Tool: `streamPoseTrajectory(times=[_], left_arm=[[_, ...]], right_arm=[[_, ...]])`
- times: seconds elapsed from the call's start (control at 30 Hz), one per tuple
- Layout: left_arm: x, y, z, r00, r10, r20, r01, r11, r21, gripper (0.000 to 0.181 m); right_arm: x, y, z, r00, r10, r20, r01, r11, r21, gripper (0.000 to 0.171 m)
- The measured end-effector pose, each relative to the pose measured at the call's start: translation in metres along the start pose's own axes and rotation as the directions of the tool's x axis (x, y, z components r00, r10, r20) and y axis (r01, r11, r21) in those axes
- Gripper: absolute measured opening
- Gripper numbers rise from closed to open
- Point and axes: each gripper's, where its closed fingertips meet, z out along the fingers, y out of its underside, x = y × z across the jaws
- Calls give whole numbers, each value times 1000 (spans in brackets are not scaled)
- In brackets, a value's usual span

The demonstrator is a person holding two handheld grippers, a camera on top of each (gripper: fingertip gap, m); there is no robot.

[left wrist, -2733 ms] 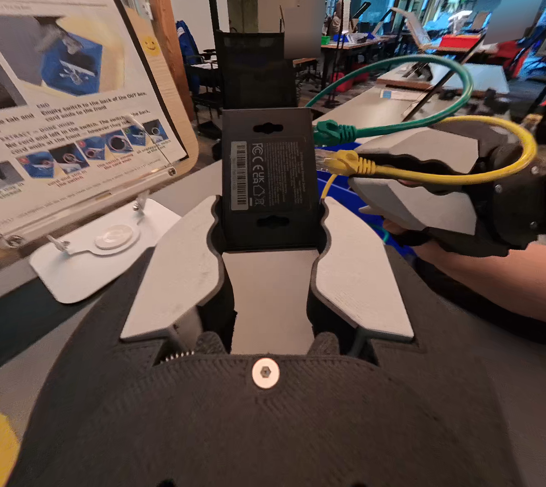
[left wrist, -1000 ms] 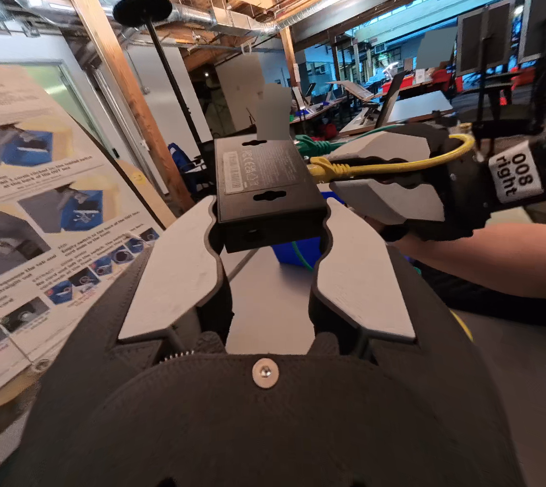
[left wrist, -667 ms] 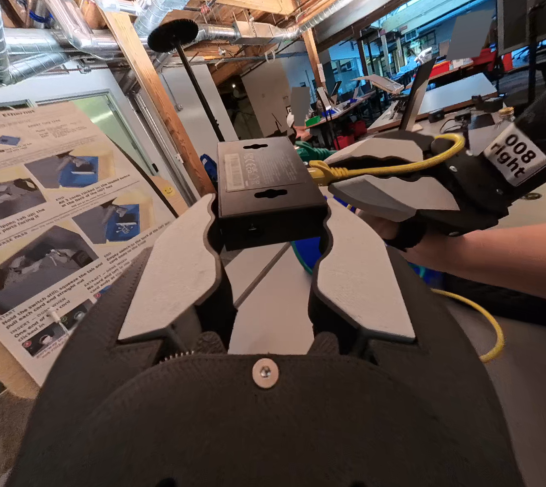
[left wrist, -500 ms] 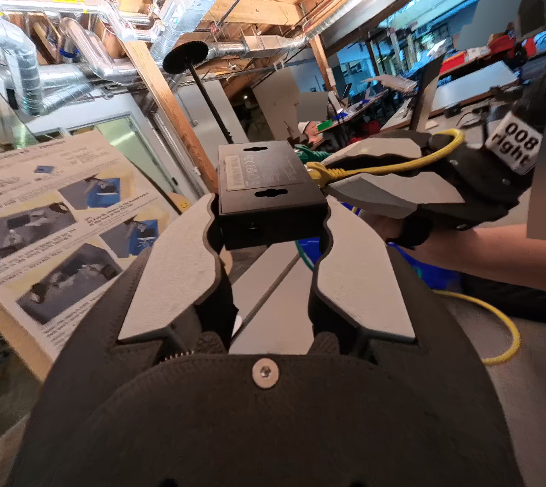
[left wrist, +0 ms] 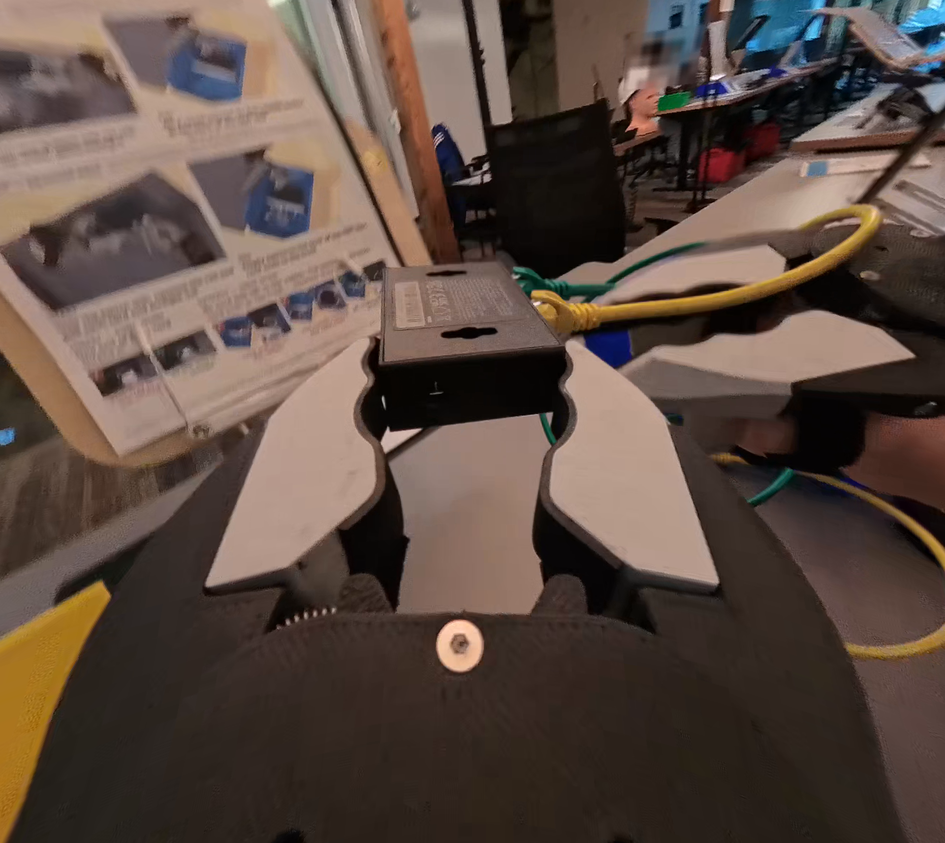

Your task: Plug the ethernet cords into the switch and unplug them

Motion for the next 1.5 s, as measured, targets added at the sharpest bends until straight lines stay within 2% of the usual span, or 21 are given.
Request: streamPoseTrajectory(times=[0.07, 0.13, 0.27, 0.37, 0.4, 0.43, 0.47, 0.57, 0.63, 0.73, 0.8, 0.93, 1.07, 1.13, 1.17, 1.23, 1.3, 1.37, 1.5], left_arm=[[-22, 24, 7, 995, -67, 72, 71, 996, -48, 63], [-36, 54, 14, 982, -157, 104, 169, 979, -116, 63], [-37, 117, 26, 958, -265, 110, 284, 927, -244, 63], [-27, 149, 32, 963, -255, 81, 268, 902, -338, 62], [-22, 157, 33, 969, -240, 56, 243, 893, -378, 63], [-16, 164, 35, 973, -229, 26, 219, 886, -408, 63], [-10, 169, 35, 976, -219, -3, 196, 879, -435, 63], [0, 184, 37, 980, -190, -55, 141, 867, -478, 63], [4, 195, 37, 982, -164, -90, 96, 855, -510, 63], [8, 215, 34, 985, -132, -109, 42, 802, -596, 63], [9, 211, 35, 988, -127, -88, 52, 807, -588, 62], [8, 179, 36, 991, -111, -74, 58, 855, -515, 70], [-10, 124, 21, 999, -4, -48, -19, 882, -471, 73], [-48, 88, -5, 986, 168, 9, -138, 840, -525, 70], [-75, 76, -27, 967, 253, 41, -180, 783, -596, 72], [-135, 66, -83, 930, 322, 177, -104, 692, -714, 64], [-182, 73, -134, 908, 285, 308, 34, 682, -731, 57], [-214, 91, -165, 900, 249, 358, 93, 692, -716, 59], [-231, 146, -188, 929, 218, 298, 114, 598, -793, 64]], right_arm=[[-10, 26, 7, 973, 186, 134, -165, 974, -154, 26], [-26, 42, 8, 895, 371, 247, -291, 906, -306, 24], [-48, 31, -2, 684, 615, 391, -473, 783, -404, 19], [-83, 15, -32, 456, 718, 525, -413, 694, -590, 24], [-89, 2, -42, 403, 713, 573, -395, 701, -594, 24], [-89, -10, -46, 416, 682, 602, -400, 732, -552, 24], [-85, -21, -47, 466, 632, 619, -400, 775, -490, 25], [-63, -44, -51, 685, 428, 590, -325, 904, -279, 30], [-42, -57, -54, 819, 278, 502, -242, 961, -137, 30], [-18, -78, -64, 917, 122, 381, -145, 989, 33, 29], [-11, -91, -73, 926, 107, 363, -154, 983, 102, 28], [-1, -120, -93, 900, 159, 407, -279, 926, 256, 20], [16, -126, -102, 939, 126, 319, -231, 919, 319, 19], [19, -127, -104, 953, 101, 287, -196, 925, 324, 19], [19, -128, -105, 955, 94, 280, -187, 927, 327, 19], [20, -128, -106, 957, 88, 277, -180, 928, 327, 20], [22, -127, -106, 959, 88, 268, -177, 928, 327, 20], [26, -124, -104, 962, 95, 256, -177, 931, 320, 20], [30, -117, -99, 959, 123, 254, -200, 932, 301, 20]])
